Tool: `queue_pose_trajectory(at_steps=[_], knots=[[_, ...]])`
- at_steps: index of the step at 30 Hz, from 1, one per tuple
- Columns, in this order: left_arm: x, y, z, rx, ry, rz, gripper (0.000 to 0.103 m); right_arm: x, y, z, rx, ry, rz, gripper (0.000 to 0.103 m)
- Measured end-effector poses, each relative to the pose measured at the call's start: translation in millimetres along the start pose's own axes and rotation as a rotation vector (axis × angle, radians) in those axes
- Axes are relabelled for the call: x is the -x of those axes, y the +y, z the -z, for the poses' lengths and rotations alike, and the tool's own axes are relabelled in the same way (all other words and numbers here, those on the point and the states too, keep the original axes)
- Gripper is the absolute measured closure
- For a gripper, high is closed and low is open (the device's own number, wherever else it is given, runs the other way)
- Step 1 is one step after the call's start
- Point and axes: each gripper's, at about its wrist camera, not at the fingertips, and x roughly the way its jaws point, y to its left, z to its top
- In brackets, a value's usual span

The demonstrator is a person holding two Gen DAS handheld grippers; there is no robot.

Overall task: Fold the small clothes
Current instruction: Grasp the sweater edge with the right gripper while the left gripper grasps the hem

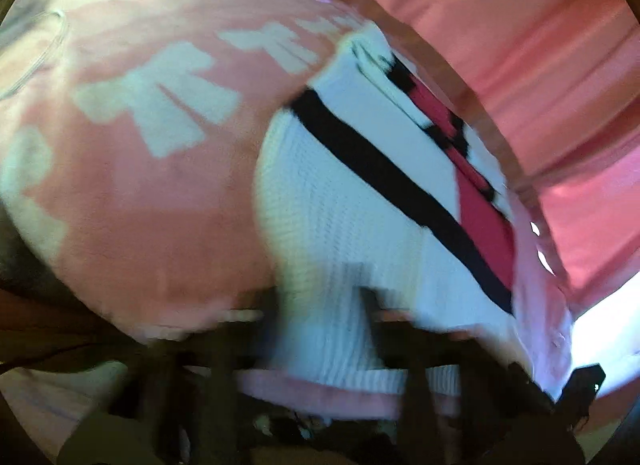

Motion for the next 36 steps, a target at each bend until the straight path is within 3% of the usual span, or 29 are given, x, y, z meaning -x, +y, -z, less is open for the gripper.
queue_pose_trajectory(at_steps=[1, 3, 5, 6, 7, 8, 10, 14, 15, 16, 17, 18, 19, 22, 27, 36], knots=[[10.1, 0.3, 1.8, 0.021, -0.029, 0.042, 0.090, 10.6, 1.3, -3.2, 0.011, -0.032, 0.019, 0.097], [21.7, 0.4, 5.6, 0.030, -0.059, 0.031, 0.084, 16.7, -0.3, -5.5, 0.016, -0.039, 0.051, 0.097], [23.5, 4.0, 13.2, 0.046, -0.070, -0.035, 0.068, 7.9, -4.0, -1.8, 0.033, 0.009, 0.089, 0.096], [19.3, 4.7, 15.1, 0.051, -0.057, -0.057, 0.054, 1.8, -7.1, 0.9, 0.023, 0.037, 0.088, 0.096], [12.0, 4.3, 15.6, 0.063, -0.031, -0.079, 0.048, -8.5, -9.3, 4.1, -0.001, 0.082, 0.080, 0.095], [8.9, 4.3, 13.9, 0.065, -0.022, -0.086, 0.046, -14.2, -10.7, 6.4, -0.015, 0.103, 0.079, 0.093], [7.2, 1.5, 11.3, 0.057, -0.033, -0.078, 0.025, -19.0, -11.3, 8.4, -0.021, 0.113, 0.076, 0.089], [-4.0, -9.3, 7.9, 0.024, -0.043, -0.082, 0.008, -21.0, -13.1, 7.3, -0.040, 0.114, 0.039, 0.077], [-9.4, -15.8, 7.2, -0.005, -0.044, -0.083, 0.009, -22.5, -13.3, 6.7, -0.044, 0.109, 0.032, 0.077], [-11.4, -18.8, 6.9, -0.023, -0.046, -0.078, 0.016, -24.4, -13.1, 5.7, -0.045, 0.105, 0.030, 0.077], [-14.4, -22.5, 6.8, -0.044, -0.042, -0.060, 0.031, -24.8, -14.0, 5.3, -0.050, 0.101, 0.027, 0.083], [-19.6, -25.4, 6.6, -0.060, -0.013, -0.021, 0.078, -27.2, -14.2, 3.5, -0.055, 0.101, 0.025, 0.096], [-28.7, -26.8, 5.4, -0.060, 0.051, 0.015, 0.089, -28.4, -14.5, 0.3, -0.065, 0.102, 0.014, 0.096], [-11.7, -32.9, 4.8, -0.068, 0.018, 0.013, 0.092, -1.7, -13.0, -10.8, -0.077, 0.032, -0.022, 0.097], [66.3, -54.2, 8.1, -0.125, -0.031, 0.061, 0.092, 61.3, 3.5, -21.2, 0.000, -0.049, -0.025, 0.097], [162.5, -74.4, 93.3, -0.242, 0.041, 0.116, 0.093, 153.3, 7.4, 45.9, 0.099, 0.028, 0.030, 0.097]])
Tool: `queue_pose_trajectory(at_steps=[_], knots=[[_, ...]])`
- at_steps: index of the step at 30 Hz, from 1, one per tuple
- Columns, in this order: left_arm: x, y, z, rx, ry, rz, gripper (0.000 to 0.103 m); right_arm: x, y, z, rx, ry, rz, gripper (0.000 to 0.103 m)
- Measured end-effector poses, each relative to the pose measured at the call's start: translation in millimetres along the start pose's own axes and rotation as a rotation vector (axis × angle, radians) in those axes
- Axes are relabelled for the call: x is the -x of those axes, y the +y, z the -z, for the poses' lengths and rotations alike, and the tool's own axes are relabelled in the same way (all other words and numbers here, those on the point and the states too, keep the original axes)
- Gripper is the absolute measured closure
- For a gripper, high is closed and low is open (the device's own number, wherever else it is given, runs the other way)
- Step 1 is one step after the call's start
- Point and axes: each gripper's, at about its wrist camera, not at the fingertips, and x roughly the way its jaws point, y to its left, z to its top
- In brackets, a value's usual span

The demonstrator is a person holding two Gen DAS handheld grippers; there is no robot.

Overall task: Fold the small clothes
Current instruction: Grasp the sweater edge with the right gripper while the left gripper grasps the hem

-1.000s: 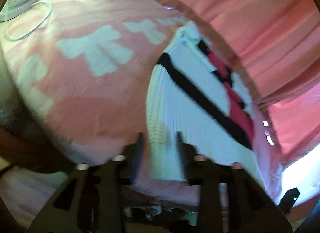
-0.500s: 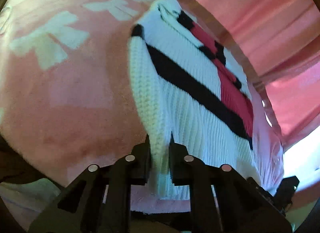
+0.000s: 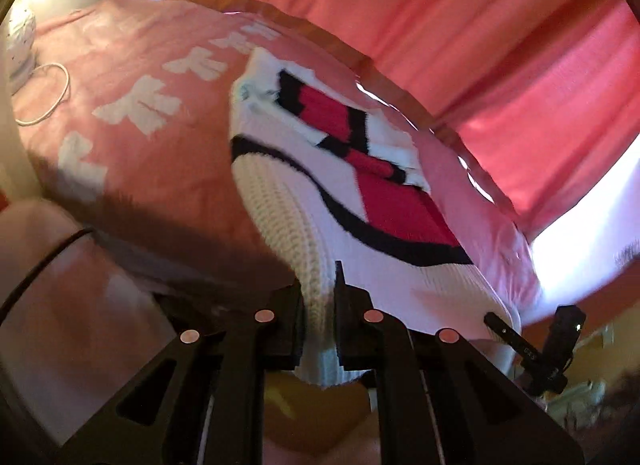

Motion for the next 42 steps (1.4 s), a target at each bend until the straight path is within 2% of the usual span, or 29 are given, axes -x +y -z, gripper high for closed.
queue_pose_trajectory(at_steps=[3, 5, 7, 9, 11, 13, 15, 16, 19, 21, 23, 25, 26, 27, 28, 29, 32, 33, 34, 36, 39, 41, 42], knots=[[19.0, -30.5, -4.1, -0.078, -0.047, -0.010, 0.093, 26.8, 8.4, -0.8, 0.026, -0.034, -0.004, 0.097], [22.3, -44.3, -21.6, -0.122, -0.083, -0.007, 0.092, 36.7, 11.6, -22.5, 0.053, -0.093, -0.022, 0.097], [16.7, -58.6, -53.5, -0.177, -0.140, -0.009, 0.092, 36.1, 7.8, -56.1, 0.064, -0.175, -0.055, 0.097], [3.9, -66.2, -87.4, -0.216, -0.194, -0.022, 0.092, 18.1, -3.3, -102.7, 0.058, -0.242, -0.081, 0.097], [-25.4, -64.0, -130.7, -0.228, -0.228, -0.077, 0.091, -7.5, -14.5, -139.7, 0.033, -0.266, -0.094, 0.097], [-64.3, -50.6, -173.1, -0.193, -0.230, -0.118, 0.091, -54.0, -30.0, -184.4, -0.017, -0.245, -0.112, 0.097], [-112.3, -34.6, -209.9, -0.175, -0.195, -0.197, 0.090, -96.0, -39.4, -214.5, -0.061, -0.224, -0.090, 0.096], [-146.6, -22.6, -228.7, -0.163, -0.165, -0.249, 0.088, -131.1, -45.2, -233.4, -0.074, -0.172, -0.089, 0.096], [-227.8, -0.3, -258.5, -0.133, -0.047, -0.329, 0.085, -201.0, -56.4, -260.8, -0.102, -0.101, -0.011, 0.090], [-251.4, 20.4, -265.1, -0.073, -0.017, -0.334, 0.079, -225.8, -63.9, -270.6, -0.111, -0.082, 0.052, 0.090], [-253.6, 36.5, -270.9, -0.032, -0.040, -0.343, 0.070, -231.7, -67.5, -276.2, -0.108, -0.098, 0.049, 0.083], [-237.6, 47.3, -278.3, -0.004, -0.096, -0.345, 0.043, -227.8, -70.6, -279.1, -0.117, -0.114, 0.039, 0.077], [-229.4, 49.6, -280.2, -0.006, -0.130, -0.339, 0.039, -226.0, -71.9, -279.6, -0.124, -0.125, 0.033, 0.070], [-215.6, 53.1, -281.7, -0.019, -0.188, -0.349, 0.035, -224.7, -72.1, -280.7, -0.130, -0.137, 0.027, 0.055], [-210.9, 54.4, -283.1, -0.022, -0.205, -0.368, 0.031, -223.5, -70.5, -281.4, -0.123, -0.157, 0.036, 0.047], [-208.7, 56.6, -284.7, -0.026, -0.210, -0.376, 0.031, -220.3, -69.5, -281.4, -0.114, -0.183, 0.045, 0.037], [-208.7, 51.9, -284.1, -0.057, -0.181, -0.314, 0.030, -218.5, -65.4, -283.8, -0.096, -0.211, 0.030, 0.037], [-211.4, 47.0, -282.5, -0.074, -0.165, -0.300, 0.027, -217.6, -63.8, -284.9, -0.096, -0.218, 0.033, 0.037], [-217.2, 40.2, -279.6, -0.104, -0.141, -0.291, 0.021, -214.4, -63.8, -285.0, -0.091, -0.230, 0.047, 0.036], [-229.8, 27.8, -273.9, -0.165, -0.107, -0.306, 0.019, -208.1, -65.3, -283.0, -0.081, -0.237, 0.094, 0.030], [-255.0, 20.3, -264.3, -0.216, -0.049, -0.365, 0.019, -206.0, -73.7, -277.0, -0.085, -0.204, 0.119, 0.027], [-274.6, 24.3, -260.9, -0.216, 0.006, -0.385, 0.019, -213.4, -84.7, -271.7, -0.095, -0.139, 0.135, 0.027], [-280.2, 26.2, -259.6, -0.211, 0.026, -0.390, 0.024, -217.1, -87.8, -269.6, -0.098, -0.115, 0.142, 0.027]])
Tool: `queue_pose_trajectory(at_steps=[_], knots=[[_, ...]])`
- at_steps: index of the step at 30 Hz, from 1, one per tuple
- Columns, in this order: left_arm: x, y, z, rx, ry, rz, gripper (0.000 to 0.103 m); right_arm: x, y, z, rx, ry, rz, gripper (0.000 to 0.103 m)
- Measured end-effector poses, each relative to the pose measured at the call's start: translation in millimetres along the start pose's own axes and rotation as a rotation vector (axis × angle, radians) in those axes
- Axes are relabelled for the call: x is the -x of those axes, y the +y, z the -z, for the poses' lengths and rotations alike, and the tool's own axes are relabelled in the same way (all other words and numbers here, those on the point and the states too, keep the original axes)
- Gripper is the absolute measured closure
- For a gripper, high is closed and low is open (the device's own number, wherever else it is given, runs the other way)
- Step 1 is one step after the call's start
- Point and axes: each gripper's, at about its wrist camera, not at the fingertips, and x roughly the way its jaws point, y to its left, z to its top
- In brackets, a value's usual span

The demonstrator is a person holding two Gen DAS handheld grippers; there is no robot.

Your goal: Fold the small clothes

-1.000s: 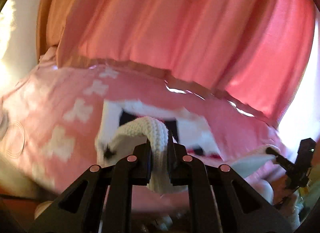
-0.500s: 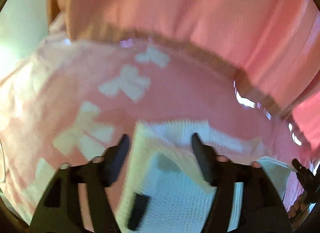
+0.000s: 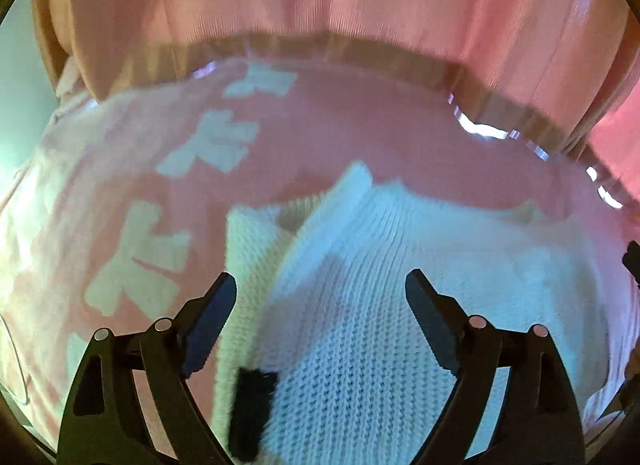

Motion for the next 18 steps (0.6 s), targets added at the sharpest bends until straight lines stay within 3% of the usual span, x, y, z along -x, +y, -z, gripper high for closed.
queue_pose_trajectory(at_steps=[1, 2, 4, 5, 8, 9, 11, 13, 15, 17, 18], knots=[[-8.6, -1.3, 1.1, 0.000, 0.031, 0.005, 0.041, -6.9, -4.5, 2.7, -0.007, 0.031, 0.009, 0.027], [-13.5, -2.2, 1.4, 0.001, 0.054, 0.005, 0.052, -12.7, -6.8, 5.0, -0.008, 0.052, 0.009, 0.027], [-15.8, -0.9, -0.2, 0.032, 0.080, 0.013, 0.093, -24.4, -6.5, 10.1, 0.010, 0.093, 0.004, 0.027], [-12.1, -0.1, -1.3, 0.047, 0.069, 0.023, 0.096, -30.1, -4.0, 12.4, 0.019, 0.112, -0.007, 0.030], [13.5, 9.0, -8.4, 0.101, -0.024, 0.039, 0.096, -41.8, 9.5, 18.0, 0.088, 0.162, -0.029, 0.092], [22.5, 13.5, -10.5, 0.120, -0.054, 0.042, 0.096, -37.4, 16.1, 17.1, 0.113, 0.137, -0.014, 0.094], [40.1, 26.4, -13.2, 0.165, -0.104, 0.069, 0.096, -10.4, 31.3, 10.1, 0.139, 0.026, -0.079, 0.094], [40.8, 34.2, -12.5, 0.171, -0.099, 0.045, 0.096, 8.5, 39.1, 4.3, 0.160, -0.060, -0.113, 0.094], [21.4, 40.3, -9.2, 0.178, -0.037, -0.007, 0.096, -11.5, 30.3, 4.7, 0.157, -0.001, -0.037, 0.094], [-9.3, 45.4, -2.9, 0.194, 0.067, -0.031, 0.096, -55.5, 11.0, 17.4, 0.121, 0.178, 0.077, 0.094], [-16.4, 46.1, -1.5, 0.192, 0.086, -0.032, 0.096, -61.2, 5.9, 21.3, 0.106, 0.194, 0.080, 0.094]])
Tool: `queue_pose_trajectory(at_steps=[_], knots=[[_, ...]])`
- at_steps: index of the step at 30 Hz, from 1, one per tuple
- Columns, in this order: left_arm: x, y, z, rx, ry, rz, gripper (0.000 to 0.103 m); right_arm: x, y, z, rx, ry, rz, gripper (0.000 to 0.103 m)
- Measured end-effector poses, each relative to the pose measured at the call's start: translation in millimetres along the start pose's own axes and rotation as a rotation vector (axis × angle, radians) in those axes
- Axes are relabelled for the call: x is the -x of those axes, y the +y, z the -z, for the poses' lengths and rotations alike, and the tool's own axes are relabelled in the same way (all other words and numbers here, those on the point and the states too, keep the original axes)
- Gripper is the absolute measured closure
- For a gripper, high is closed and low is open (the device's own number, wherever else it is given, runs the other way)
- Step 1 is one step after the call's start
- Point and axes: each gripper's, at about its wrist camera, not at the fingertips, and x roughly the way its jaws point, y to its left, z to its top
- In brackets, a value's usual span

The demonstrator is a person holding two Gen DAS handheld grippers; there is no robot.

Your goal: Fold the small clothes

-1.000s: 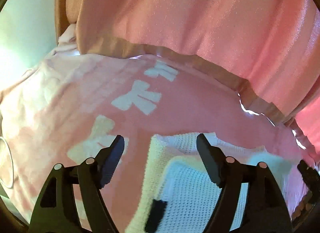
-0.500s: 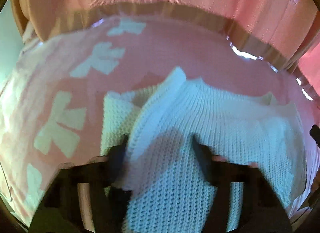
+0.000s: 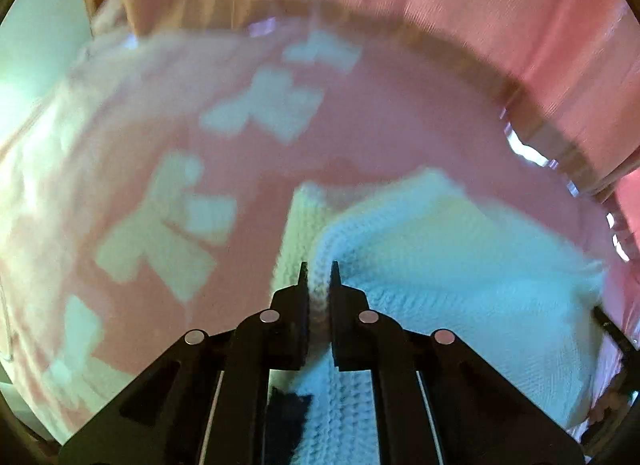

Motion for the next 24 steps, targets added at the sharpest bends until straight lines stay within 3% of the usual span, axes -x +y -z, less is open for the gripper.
queue_pose_trajectory(at_steps=[2, 4, 5, 7, 10, 13, 15, 17, 19, 20, 21, 22, 23, 24], knots=[[5.3, -7.3, 2.0, -0.051, -0.032, -0.031, 0.096, 18.2, 8.1, -3.0, 0.032, -0.060, 0.003, 0.094], [12.7, -9.2, 1.8, -0.060, -0.058, -0.012, 0.095, 39.4, 12.9, -1.5, 0.043, -0.140, -0.047, 0.094], [11.6, -8.3, 1.5, -0.056, -0.057, -0.014, 0.095, 35.0, 12.3, -0.6, 0.049, -0.133, -0.018, 0.094], [0.8, -6.9, 3.0, -0.050, -0.024, -0.031, 0.095, 1.3, -2.4, 5.6, 0.012, -0.008, 0.051, 0.094], [0.4, -10.8, 6.1, -0.075, -0.033, -0.054, 0.094, 6.6, -5.3, 5.9, 0.005, -0.038, 0.046, 0.092], [20.5, -13.6, 6.3, -0.071, -0.077, -0.051, 0.091, 28.8, 2.8, 7.7, 0.012, -0.110, 0.060, 0.081], [41.8, -17.9, 6.1, -0.071, -0.141, -0.019, 0.089, 44.3, 13.6, 9.7, 0.033, -0.180, 0.093, 0.065], [54.9, -23.7, 3.6, -0.072, -0.201, -0.006, 0.082, 61.2, 24.7, 7.4, 0.063, -0.272, 0.073, 0.059], [59.7, -34.7, -2.0, -0.069, -0.232, 0.035, 0.067, 66.3, 38.1, 4.6, 0.098, -0.320, 0.036, 0.059], [57.1, -40.3, -4.9, -0.071, -0.231, 0.049, 0.066, 63.6, 42.0, -0.2, 0.118, -0.304, 0.008, 0.066], [52.5, -47.0, -6.8, -0.080, -0.223, 0.055, 0.066, 54.4, 46.2, -2.7, 0.130, -0.275, -0.014, 0.080], [41.3, -56.0, -7.4, -0.097, -0.196, 0.033, 0.066, 36.3, 49.1, -5.2, 0.135, -0.213, -0.009, 0.088], [31.3, -61.5, -6.6, -0.110, -0.170, 0.007, 0.066, 21.1, 50.5, -4.8, 0.135, -0.157, 0.020, 0.096], [14.6, -66.6, -5.4, -0.120, -0.125, -0.035, 0.066, 3.6, 47.7, -4.5, 0.133, -0.095, 0.067, 0.097]])
